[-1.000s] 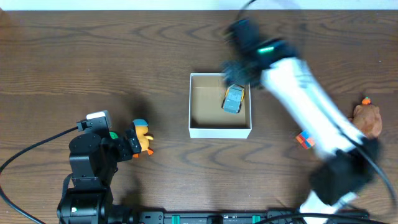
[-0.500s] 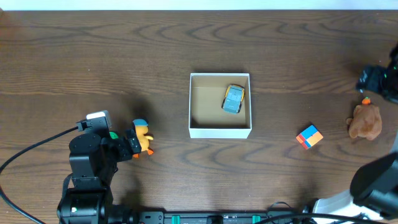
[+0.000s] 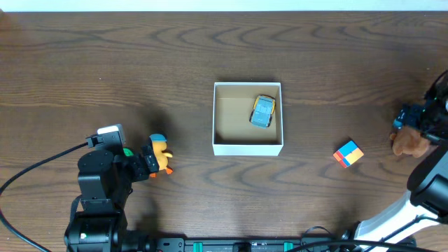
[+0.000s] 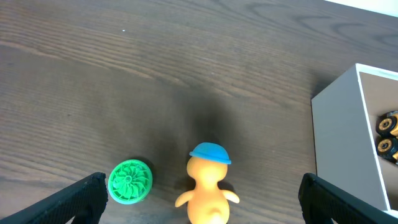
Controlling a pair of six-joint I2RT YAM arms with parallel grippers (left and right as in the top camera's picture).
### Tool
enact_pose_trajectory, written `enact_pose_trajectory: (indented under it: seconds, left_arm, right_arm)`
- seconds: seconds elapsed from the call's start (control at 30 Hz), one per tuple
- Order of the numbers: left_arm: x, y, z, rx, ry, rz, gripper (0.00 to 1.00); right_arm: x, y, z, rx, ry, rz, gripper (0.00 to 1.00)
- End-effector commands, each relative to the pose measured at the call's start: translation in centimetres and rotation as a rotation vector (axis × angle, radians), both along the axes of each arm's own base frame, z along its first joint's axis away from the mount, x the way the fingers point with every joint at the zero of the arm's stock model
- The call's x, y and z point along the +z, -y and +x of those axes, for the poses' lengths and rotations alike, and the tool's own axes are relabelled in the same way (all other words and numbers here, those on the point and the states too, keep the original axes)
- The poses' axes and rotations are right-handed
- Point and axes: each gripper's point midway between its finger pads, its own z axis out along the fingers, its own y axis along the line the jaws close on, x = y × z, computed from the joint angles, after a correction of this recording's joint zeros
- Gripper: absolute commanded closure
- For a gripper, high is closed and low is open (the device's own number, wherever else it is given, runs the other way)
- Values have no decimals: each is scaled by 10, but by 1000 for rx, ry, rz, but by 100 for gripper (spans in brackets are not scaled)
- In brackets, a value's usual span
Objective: Pack container
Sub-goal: 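Move the right gripper back to the brown teddy bear, then grasp the teddy bear with the right gripper and carry it to the box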
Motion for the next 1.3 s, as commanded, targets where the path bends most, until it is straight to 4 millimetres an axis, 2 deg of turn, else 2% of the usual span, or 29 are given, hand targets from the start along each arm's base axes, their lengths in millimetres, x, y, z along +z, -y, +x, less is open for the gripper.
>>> enact_pose_trajectory:
  seconds: [0.0, 0.1, 0.2, 0.43, 0.57, 0.67, 0.73, 0.8, 0.87, 1.0, 1.13, 1.17, 1.27]
  left_arm:
    - [11, -3, 2, 16, 25, 6, 2]
    - [11, -3, 2, 16, 25, 6, 2]
    - [11, -3, 2, 16, 24, 6, 2]
    - [11, -3, 2, 16, 24, 6, 2]
    - [11, -3, 2, 16, 25, 6, 2]
    - [11, -3, 2, 16, 24, 6, 2]
    - [11, -3, 2, 16, 25, 6, 2]
    - [11, -3, 2, 16, 25, 6, 2]
    - [11, -3, 2, 16, 25, 6, 2]
    - [11, -3, 2, 16, 25, 6, 2]
    - [11, -3, 2, 16, 24, 6, 2]
    - [11, -3, 2, 16, 24, 6, 2]
    - [11, -3, 2, 16, 24, 6, 2]
  right_arm:
    - [-12, -3, -2, -16, -16, 26, 11]
    - [-11, -2, -1, -25, -8, 22, 24]
    - [-11, -3, -1, -36, -6, 25, 45]
    - [-4, -9, 4, -65, 18, 50, 70]
    - [25, -15, 18, -53, 79, 37, 69]
    - [64, -27, 35, -6, 158, 1, 69]
    - [91, -42, 45, 34, 214, -22, 69]
    - [119, -66, 54, 85, 281, -43, 71]
    - [143, -96, 62, 150, 347, -55, 78]
    - [177, -171, 71, 227, 460, -23, 78]
    - [189, -258, 74, 322, 528, 56, 81]
    - [191, -285, 74, 361, 544, 82, 83]
    - [191, -346, 70, 439, 573, 138, 94]
